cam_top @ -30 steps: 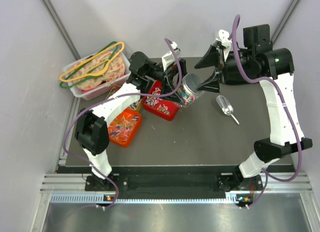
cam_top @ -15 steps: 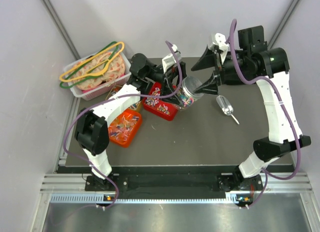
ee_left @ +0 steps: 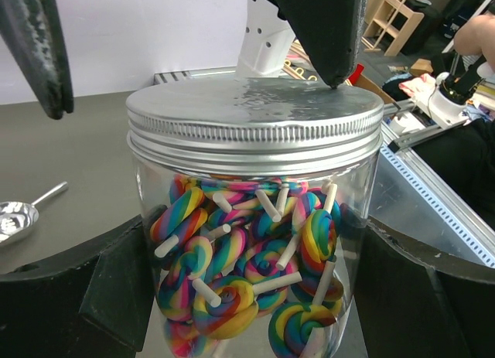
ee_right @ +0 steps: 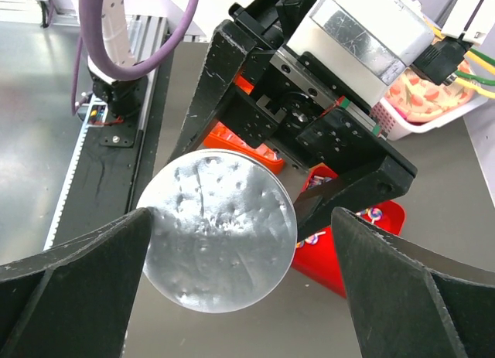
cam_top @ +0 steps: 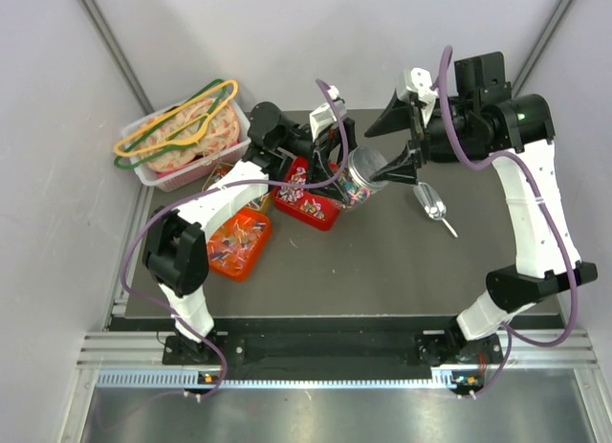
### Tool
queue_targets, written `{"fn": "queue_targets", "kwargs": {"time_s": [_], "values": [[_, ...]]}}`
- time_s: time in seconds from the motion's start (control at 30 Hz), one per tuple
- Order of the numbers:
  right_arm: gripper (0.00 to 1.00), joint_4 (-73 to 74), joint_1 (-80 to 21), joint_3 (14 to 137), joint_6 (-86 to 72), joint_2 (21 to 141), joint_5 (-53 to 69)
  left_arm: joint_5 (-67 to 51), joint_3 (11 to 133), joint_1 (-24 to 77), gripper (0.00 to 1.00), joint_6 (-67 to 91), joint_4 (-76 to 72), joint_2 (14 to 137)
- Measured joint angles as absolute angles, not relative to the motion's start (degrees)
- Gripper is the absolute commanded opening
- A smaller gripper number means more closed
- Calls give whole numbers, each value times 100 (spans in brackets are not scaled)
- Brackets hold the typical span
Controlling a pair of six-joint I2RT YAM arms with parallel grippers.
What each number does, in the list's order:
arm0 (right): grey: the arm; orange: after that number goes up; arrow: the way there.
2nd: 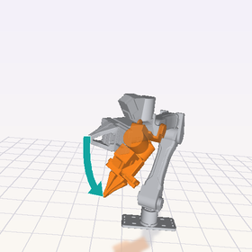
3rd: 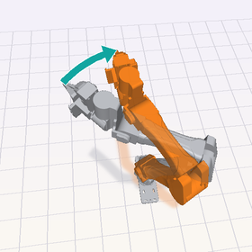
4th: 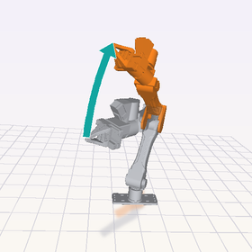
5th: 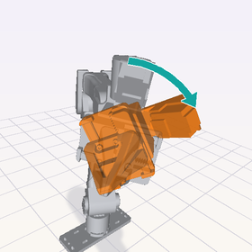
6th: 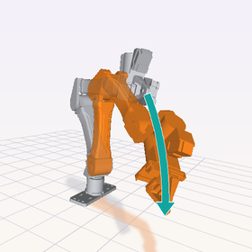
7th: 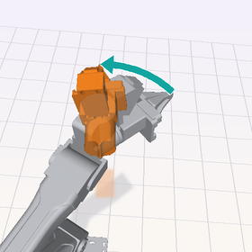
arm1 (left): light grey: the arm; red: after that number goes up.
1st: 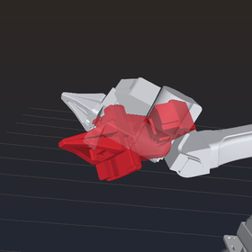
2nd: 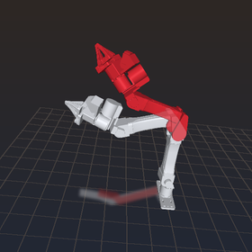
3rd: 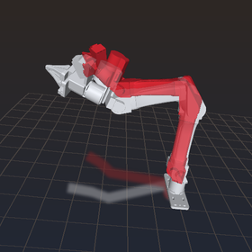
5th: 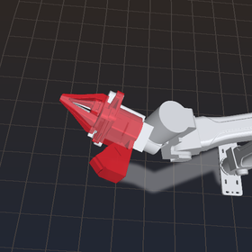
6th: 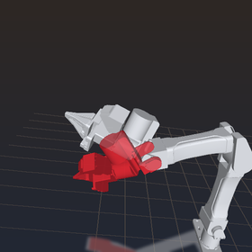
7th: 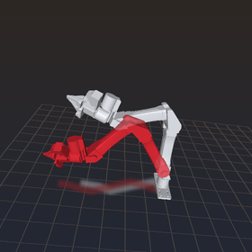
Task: Pack the candies
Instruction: Screw the bottle lid onto the packing bottle.
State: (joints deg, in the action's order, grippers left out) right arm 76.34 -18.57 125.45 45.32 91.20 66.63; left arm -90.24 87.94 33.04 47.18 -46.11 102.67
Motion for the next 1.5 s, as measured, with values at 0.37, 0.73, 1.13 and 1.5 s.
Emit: {"fn": "queue_targets", "kwargs": {"time_s": [0.37,0.73,1.13,1.5], "values": [[99,7609,-1859,12449,4587,8993,6600,-9021,8794,3304,1,4700,-4617,10267],[99,7642,-1872,12372,4493,8927,6602,-8890,8796,3304,1,4716,-4635,10265],[99,7629,-1876,11994,4401,8788,6497,-8842,8825,3304,2,4770,-4628,10267],[79,7550,-1876,11955,3885,8739,6298,-8868,8838,3304,1,4810,-4602,10265]]}}
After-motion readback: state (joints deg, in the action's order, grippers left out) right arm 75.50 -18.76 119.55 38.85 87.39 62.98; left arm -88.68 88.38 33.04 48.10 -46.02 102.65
